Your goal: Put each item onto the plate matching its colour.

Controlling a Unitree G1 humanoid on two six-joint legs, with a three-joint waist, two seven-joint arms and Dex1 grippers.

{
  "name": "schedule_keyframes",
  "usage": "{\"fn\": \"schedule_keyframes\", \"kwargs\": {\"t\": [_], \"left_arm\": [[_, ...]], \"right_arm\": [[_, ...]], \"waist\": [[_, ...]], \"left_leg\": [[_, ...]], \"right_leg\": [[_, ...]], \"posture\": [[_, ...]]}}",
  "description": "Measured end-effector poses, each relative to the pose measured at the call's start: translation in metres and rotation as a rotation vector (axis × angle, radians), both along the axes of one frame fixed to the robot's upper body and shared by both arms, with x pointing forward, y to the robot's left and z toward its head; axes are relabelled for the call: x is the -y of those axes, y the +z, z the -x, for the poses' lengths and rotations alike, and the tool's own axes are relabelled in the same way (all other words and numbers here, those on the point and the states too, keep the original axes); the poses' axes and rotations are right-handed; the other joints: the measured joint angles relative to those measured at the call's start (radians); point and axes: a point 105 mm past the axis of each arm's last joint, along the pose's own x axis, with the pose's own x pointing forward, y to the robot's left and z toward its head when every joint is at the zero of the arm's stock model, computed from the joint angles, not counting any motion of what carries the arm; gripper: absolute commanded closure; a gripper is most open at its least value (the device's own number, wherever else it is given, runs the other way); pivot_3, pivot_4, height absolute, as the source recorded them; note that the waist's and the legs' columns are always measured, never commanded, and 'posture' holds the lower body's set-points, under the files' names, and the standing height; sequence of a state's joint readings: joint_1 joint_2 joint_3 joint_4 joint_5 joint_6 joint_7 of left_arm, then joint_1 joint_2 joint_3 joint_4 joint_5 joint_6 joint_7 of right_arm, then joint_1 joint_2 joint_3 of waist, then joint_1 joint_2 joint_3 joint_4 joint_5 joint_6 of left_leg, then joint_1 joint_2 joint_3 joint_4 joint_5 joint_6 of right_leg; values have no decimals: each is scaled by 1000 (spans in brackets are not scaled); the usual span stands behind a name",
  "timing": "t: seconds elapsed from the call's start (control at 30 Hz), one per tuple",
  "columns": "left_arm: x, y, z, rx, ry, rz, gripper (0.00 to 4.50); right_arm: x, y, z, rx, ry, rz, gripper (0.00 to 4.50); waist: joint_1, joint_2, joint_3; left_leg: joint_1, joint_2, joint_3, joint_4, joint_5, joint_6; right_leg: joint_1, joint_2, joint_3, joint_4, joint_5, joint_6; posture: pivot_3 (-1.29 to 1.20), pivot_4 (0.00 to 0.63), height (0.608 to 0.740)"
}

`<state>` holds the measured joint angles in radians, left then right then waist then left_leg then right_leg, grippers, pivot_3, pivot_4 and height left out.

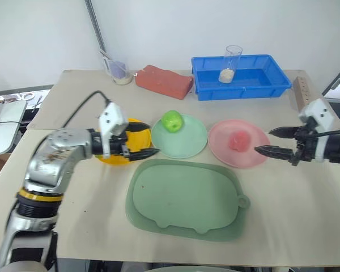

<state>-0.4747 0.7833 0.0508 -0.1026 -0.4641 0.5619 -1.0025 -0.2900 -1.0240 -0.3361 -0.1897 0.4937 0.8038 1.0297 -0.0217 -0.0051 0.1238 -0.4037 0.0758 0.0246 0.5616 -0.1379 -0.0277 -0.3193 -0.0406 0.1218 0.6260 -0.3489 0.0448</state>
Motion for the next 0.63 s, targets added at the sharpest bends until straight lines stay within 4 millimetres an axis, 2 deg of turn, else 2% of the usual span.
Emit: {"fn": "schedule_keyframes", "kwargs": {"t": [0.07, 0.1, 0.2, 0.3, 0.33, 0.4, 0.5, 0.63], "left_arm": [[-51, 3, -14, 13, 223, 3, 0], [-70, 5, -17, 19, 304, 7, 0], [-144, 7, -25, 80, 636, 68, 0], [-207, -13, -21, 102, 931, 93, 0], [-219, -21, -18, 94, 992, 100, 0], [-230, -37, -15, 92, 1075, 120, 0], [-223, -59, -19, 82, 1123, 153, 0], [-223, -72, -21, 85, 1184, 174, 0]], "right_arm": [[13, 3, 1, 50, -90, -24, 34], [19, 1, 2, 58, -128, -30, 34], [53, -15, -6, 155, -355, -42, 34], [82, -38, -14, 209, -563, -68, 34], [89, -46, -15, 211, -614, -67, 34], [104, -57, -20, 251, -733, -59, 34], [120, -58, -30, 340, -878, -37, 34], [135, -64, -30, 394, -994, -9, 34]], "waist": [[-3, -1, 0], [-3, -1, 0], [1, -2, -1], [4, -2, -1], [5, -1, -2], [10, 1, -3], [14, 1, -4], [10, -1, -5]], "left_leg": [[0, 0, 0, 0, 0, 0], [0, 0, 0, 0, 0, 0], [2, 0, 1, -1, 0, 0], [3, -1, 1, -1, 0, 0], [2, -1, 1, -2, 0, 0], [1, -1, 2, -2, 0, -1], [0, -1, 2, -2, 1, -2], [1, -1, 2, -5, 1, -2]], "right_leg": [[0, 0, 0, 0, 0, 0], [-1, 0, 0, 0, 0, 0], [-3, -1, 0, -1, 0, 0], [-4, -2, 0, 0, 0, 0], [-5, -3, 0, 0, 0, 0], [-5, -3, 0, 0, 0, 0], [-6, -3, 0, 1, 0, 0], [-2, -3, 0, 2, 0, 0]], "posture": [[0, 150, 740], [0, 150, 740], [0, 150, 740], [0, 150, 740], [0, 150, 740], [0, 150, 740], [0, 150, 740], [0, 150, 740]]}}
